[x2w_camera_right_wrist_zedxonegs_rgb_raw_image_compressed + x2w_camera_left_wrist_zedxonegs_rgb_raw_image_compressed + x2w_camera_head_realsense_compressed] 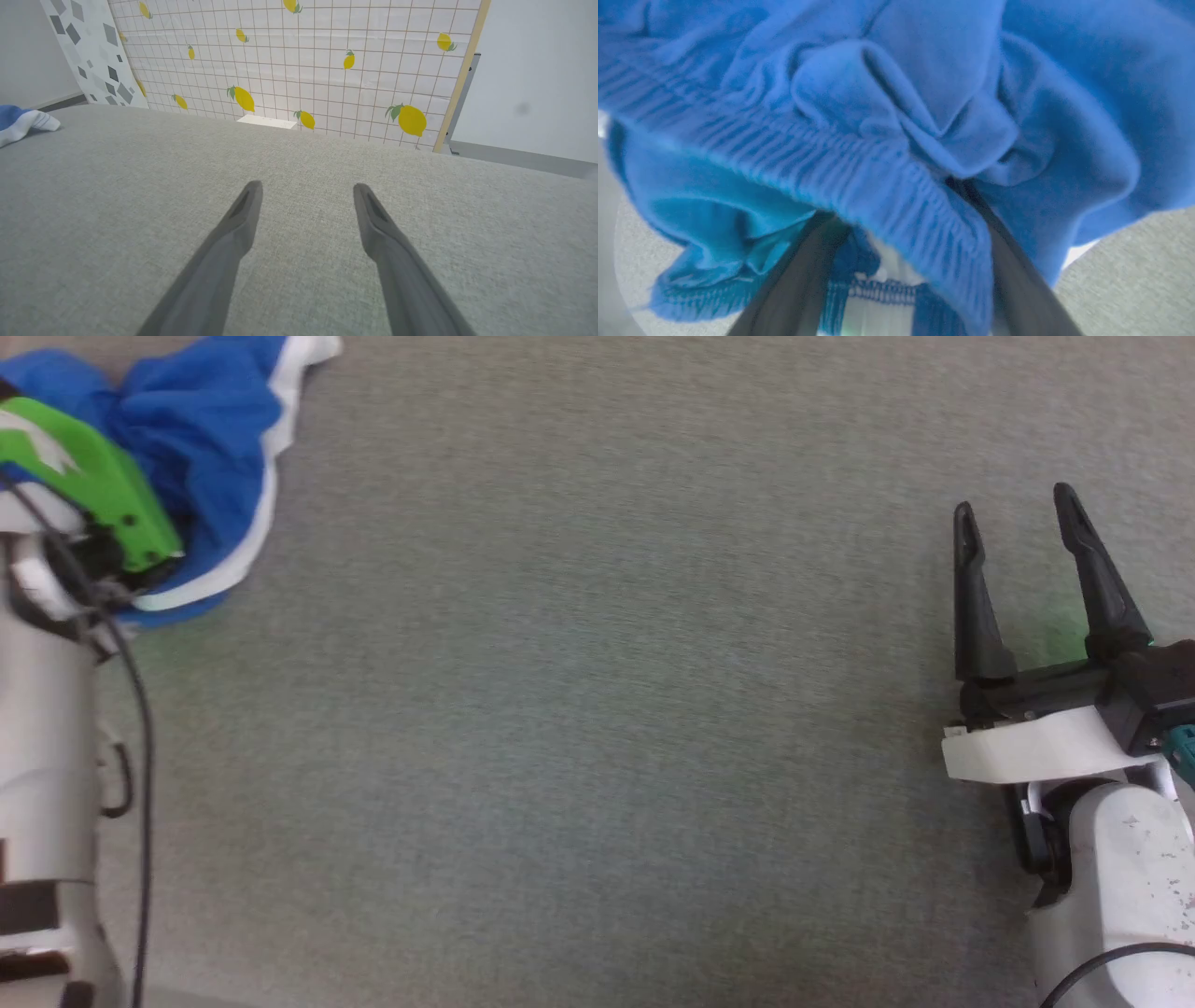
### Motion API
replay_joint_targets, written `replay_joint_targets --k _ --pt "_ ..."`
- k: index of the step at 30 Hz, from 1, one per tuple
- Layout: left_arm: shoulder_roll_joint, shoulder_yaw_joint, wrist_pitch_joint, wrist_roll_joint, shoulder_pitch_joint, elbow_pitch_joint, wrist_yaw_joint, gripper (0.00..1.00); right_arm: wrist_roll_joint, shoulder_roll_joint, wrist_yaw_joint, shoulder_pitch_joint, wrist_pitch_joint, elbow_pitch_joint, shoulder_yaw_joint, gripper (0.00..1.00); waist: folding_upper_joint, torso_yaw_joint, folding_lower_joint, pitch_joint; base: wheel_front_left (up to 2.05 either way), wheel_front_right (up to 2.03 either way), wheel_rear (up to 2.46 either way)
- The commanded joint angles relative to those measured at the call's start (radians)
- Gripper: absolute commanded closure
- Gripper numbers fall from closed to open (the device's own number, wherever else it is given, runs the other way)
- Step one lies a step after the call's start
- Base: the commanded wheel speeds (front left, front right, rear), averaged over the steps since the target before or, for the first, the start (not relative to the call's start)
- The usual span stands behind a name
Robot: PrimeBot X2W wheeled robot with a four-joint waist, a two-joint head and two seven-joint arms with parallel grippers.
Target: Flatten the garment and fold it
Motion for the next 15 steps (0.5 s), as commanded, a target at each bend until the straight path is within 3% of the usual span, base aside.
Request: replay_joint_targets --k 1,2,3,5,7,11,15 --pt "0.004 -0.003 0.038 0.000 0.048 -0.003 0.016 0.00 0.009 -0.001 -0.002 -0.020 -0.012 0.005 0.005 0.00 -0.0001 -0.050 -0.0001 0.034 0.00 0.00 0.00" --pt "0.008 0.000 0.060 -0.006 0.066 -0.019 0.019 0.00 0.013 -0.001 -0.002 -0.021 -0.014 0.009 0.007 0.00 -0.0001 -0.052 -0.0001 0.029 0.00 0.00 0.00" --pt "0.010 0.000 0.073 -0.009 0.080 -0.036 0.023 0.11 0.016 -0.001 -0.002 -0.020 -0.016 0.012 0.007 0.00 -0.0001 -0.053 -0.0001 0.024 0.00 0.00 0.00" --pt "0.021 -0.008 0.068 0.005 0.109 -0.095 0.026 1.00 0.025 -0.001 -0.002 -0.019 -0.018 0.022 0.006 0.00 -0.0001 -0.053 -0.0001 0.012 0.00 0.00 0.00" --pt "0.042 -0.011 0.020 0.025 0.128 -0.151 0.020 1.00 0.029 -0.001 -0.002 -0.019 -0.021 0.031 0.003 0.00 -0.0001 -0.054 -0.0001 -0.003 0.00 0.00 0.00" --pt "0.097 -0.012 -0.252 0.130 0.130 -0.231 0.032 1.00 0.039 -0.001 -0.002 -0.010 -0.025 0.056 -0.001 0.00 -0.0001 -0.054 -0.0001 -0.062 0.00 0.00 0.00" --pt "0.105 -0.026 -0.515 0.182 0.107 -0.244 0.006 1.00 0.060 -0.001 -0.002 0.021 -0.029 0.080 -0.012 0.00 -0.0001 -0.049 -0.0001 -0.154 0.00 0.00 0.00"
